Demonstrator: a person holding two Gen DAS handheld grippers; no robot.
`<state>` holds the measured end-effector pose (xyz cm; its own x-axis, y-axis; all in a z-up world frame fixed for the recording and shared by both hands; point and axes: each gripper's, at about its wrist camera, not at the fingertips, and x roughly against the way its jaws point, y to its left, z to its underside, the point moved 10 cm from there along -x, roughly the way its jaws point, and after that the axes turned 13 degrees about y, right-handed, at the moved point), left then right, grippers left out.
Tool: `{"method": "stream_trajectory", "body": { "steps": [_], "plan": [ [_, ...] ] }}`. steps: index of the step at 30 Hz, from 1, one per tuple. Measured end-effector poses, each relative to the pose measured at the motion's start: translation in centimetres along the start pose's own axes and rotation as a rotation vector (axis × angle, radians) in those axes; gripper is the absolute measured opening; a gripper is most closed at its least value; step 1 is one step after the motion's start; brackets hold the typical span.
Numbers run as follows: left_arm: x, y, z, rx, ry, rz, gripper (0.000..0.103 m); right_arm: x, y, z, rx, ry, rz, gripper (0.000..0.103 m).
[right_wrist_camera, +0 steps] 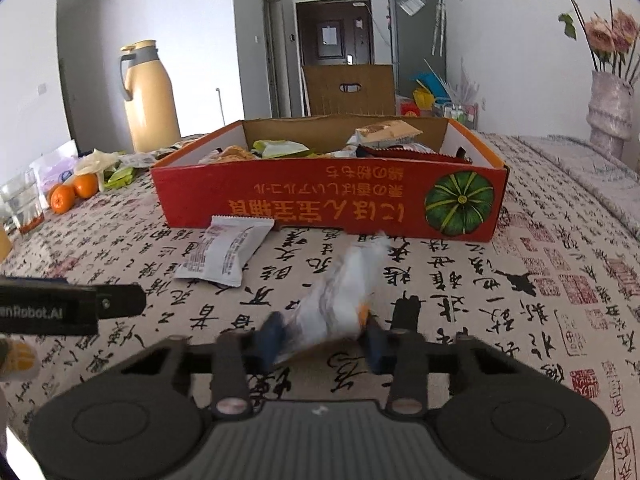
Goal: Organize snacks
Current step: 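Grasp a white packet from the table with the right tool, then grasp a plain white packet with the left tool while the right tool holds its packet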
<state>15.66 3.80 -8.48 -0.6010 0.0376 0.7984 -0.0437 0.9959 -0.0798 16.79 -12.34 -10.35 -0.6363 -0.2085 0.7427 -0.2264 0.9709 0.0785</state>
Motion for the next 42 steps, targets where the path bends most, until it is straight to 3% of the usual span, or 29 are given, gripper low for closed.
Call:
{"method": "stream_trajectory", "body": {
  "steps": [7,21,37,42],
  "plan": [
    [-0.1,-0.4,-0.2,-0.01,-0.001,-0.004,0.103,0.4,0.0,-0.1,0.001,-0.014,-0.034,0.022],
    [-0.2,-2.7,-3.1,-0.063,-0.028,-0.017,0.103,2.0,-3.0,-1.4,-0.049,-0.092,-0.02,0.019],
    [-3.4,-6.2,-6.4,-0.083,0.044,-0.05,0.103,2.4,-10.6,-2.8,-0.165,-0.157,0.111,0.019],
    [-5.1,-6.8,-6.5,-0.073,0.066,-0.069,0.103,1.6,-11.5,-2.8,-0.179,-0.148,0.114,0.019]
  ]
}}
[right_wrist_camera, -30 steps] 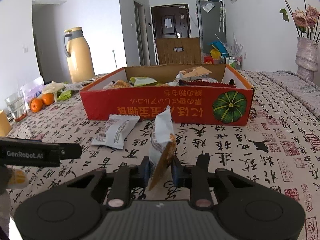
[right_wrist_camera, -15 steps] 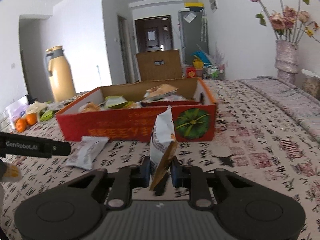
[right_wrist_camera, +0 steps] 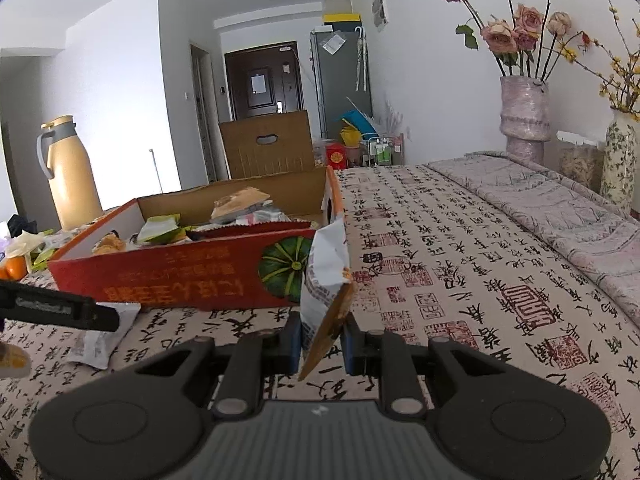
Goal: Organize snacks
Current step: 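Grasp a plain white packet with the left tool while the right tool holds its packet, then carry both white packets into the box and open both tools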
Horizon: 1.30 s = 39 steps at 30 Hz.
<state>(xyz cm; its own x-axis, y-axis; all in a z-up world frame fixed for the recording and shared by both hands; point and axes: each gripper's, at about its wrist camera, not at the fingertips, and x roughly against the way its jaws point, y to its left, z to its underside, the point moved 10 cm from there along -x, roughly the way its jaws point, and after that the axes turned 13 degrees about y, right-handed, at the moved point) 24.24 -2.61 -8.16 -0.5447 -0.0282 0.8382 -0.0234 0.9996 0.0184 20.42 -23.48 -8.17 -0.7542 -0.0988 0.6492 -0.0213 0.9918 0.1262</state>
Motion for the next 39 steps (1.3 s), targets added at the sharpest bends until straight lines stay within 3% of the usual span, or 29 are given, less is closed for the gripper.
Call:
{"method": "stream_trajectory", "body": {
  "steps": [3,7,10,13,19,39],
  "plan": [
    [-0.7,-0.2,0.1,-0.002,0.007,-0.005,0.096,-0.4,0.2,0.2,0.003,0.007,-0.004,0.019],
    [-1.8,-0.1,0.5,0.004,0.039,0.009,0.071,-0.8,0.1,0.4,-0.003,0.016,-0.007,0.019],
    [-1.9,0.0,0.5,0.015,0.026,0.006,0.065,-0.9,0.3,0.5,0.004,0.017,-0.008,0.019],
    [-1.6,-0.1,0.6,0.01,0.009,0.013,0.047,-1.0,0.5,0.6,0.009,0.017,-0.008,0.019],
    [-1.2,-0.2,0.7,0.007,-0.003,0.014,0.041,-0.9,0.5,0.7,0.011,0.013,-0.01,0.019],
    [4.7,-0.3,1.2,-0.016,-0.128,0.057,0.041,1.4,2.0,0.3,0.043,-0.028,-0.029,0.019]
  ]
}}
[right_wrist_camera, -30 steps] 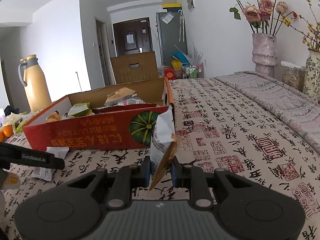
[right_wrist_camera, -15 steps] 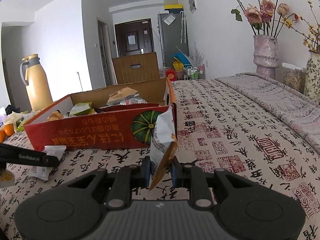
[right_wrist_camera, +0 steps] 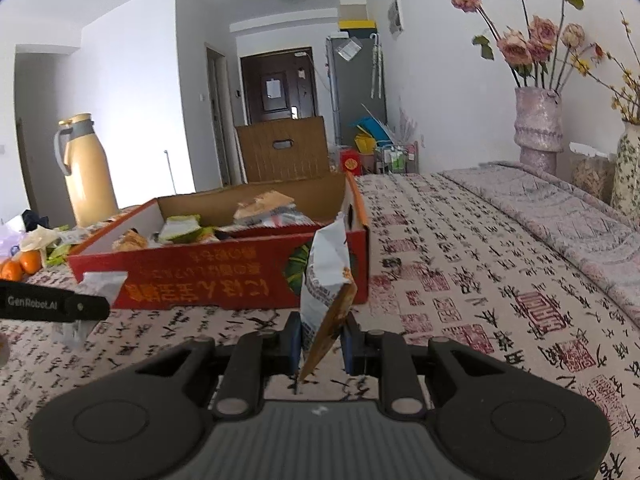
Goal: Organize snacks
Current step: 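Carry both white packets into the box and open both tools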
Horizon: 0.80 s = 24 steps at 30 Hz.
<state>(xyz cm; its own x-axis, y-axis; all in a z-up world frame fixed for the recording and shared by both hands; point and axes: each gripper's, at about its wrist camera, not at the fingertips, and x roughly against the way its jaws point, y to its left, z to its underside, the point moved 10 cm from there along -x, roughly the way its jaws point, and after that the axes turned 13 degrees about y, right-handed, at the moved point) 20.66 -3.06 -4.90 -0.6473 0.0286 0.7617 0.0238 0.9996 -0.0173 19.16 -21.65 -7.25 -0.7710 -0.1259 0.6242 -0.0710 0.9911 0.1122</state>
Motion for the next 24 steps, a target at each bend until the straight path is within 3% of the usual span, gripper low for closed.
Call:
{"method": "stream_trajectory", "body": {
  "steps": [12,24],
  "plan": [
    [3.2,-0.5,-2.8,-0.013,-0.091,0.029,0.041,1.6,2.9,-3.2,0.045,-0.067,-0.034,0.019],
    [2.4,-0.1,-7.2,-0.006,-0.123,0.012,0.041,-0.2,3.1,-8.1,0.07,-0.106,-0.011,0.019]
  ]
}}
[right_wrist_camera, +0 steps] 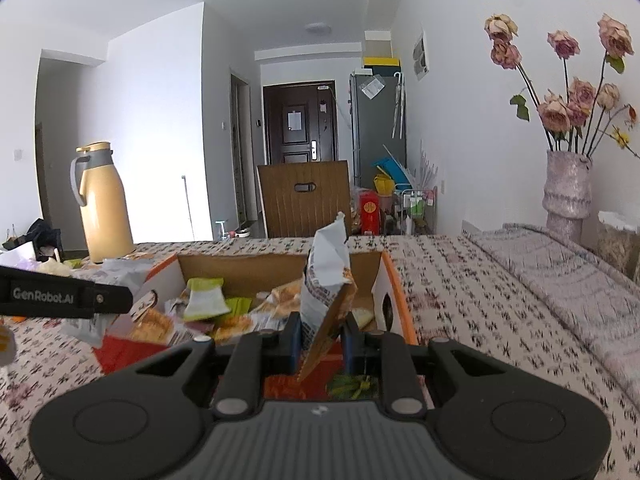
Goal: Organize snacks
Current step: 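Carry both white packets into the box and open both tools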
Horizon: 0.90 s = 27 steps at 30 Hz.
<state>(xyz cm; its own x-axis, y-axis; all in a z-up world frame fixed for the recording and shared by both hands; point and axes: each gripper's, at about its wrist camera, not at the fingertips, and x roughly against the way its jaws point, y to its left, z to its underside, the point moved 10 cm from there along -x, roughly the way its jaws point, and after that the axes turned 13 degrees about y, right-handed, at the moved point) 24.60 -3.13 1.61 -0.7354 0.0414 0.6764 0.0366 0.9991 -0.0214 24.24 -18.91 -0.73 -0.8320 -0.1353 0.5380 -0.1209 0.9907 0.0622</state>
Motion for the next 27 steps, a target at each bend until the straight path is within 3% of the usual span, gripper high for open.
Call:
{"method": "stream_trajectory", "body": {
  "steps": [15,27],
  "plan": [
    [-6.0,1.3,-4.1,0.044,0.048,-0.043,0.041,-6.3,-0.9,-5.1,0.05,0.011,0.048,0.019],
    [-10.5,2.5,-4.0,0.049,0.073,-0.037,0.041,-11.5,-2.4,-4.5,0.0,0.076,0.027,0.019]
  ]
}}
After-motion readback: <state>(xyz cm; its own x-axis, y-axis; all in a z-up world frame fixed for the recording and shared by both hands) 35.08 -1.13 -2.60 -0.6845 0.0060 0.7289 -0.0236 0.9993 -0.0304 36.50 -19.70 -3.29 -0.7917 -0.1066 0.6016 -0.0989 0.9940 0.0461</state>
